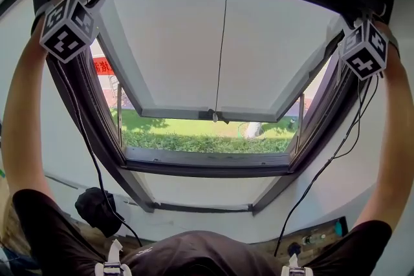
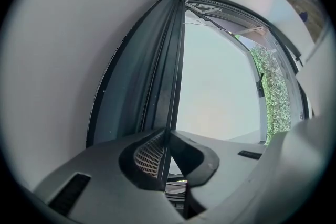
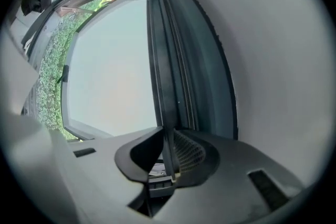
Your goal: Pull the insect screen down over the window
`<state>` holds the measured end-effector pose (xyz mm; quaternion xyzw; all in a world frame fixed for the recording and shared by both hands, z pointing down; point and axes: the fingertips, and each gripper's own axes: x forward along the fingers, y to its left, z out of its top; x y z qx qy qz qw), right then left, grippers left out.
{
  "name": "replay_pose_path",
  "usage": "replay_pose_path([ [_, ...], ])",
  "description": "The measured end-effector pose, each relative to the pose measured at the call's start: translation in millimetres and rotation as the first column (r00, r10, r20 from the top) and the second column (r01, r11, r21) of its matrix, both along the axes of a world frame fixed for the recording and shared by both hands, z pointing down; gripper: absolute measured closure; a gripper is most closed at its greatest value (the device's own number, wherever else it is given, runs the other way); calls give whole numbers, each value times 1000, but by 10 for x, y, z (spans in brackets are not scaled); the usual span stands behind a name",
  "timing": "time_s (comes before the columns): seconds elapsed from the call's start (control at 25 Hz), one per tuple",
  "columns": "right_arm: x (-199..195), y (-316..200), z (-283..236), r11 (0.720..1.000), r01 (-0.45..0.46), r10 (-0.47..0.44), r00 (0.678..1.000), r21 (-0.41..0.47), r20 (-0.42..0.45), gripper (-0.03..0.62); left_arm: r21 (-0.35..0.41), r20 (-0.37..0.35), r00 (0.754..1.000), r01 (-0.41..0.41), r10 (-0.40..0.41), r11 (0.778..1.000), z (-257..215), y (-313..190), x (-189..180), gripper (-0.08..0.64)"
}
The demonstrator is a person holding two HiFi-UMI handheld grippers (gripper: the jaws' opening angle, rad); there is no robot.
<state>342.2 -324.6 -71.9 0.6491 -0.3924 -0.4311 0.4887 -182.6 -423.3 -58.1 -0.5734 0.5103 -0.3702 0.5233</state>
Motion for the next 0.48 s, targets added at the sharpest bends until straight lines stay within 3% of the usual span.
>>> replay_pose_path([
  [0.08,8,-45,26,1000,-13,13,999,0,-45,559,9,-5,1000,0,0,1000,-32,48,11,523],
  [0.24,13,-44,64,999,-51,51,993,7,-106,566,-4,21,1000,12,-12,1000,24,-6,-1,523],
  [0.48,21,-43,133,998,-42,40,997,-40,-63,566,-15,65,997,45,-44,999,106,-26,-2,529],
])
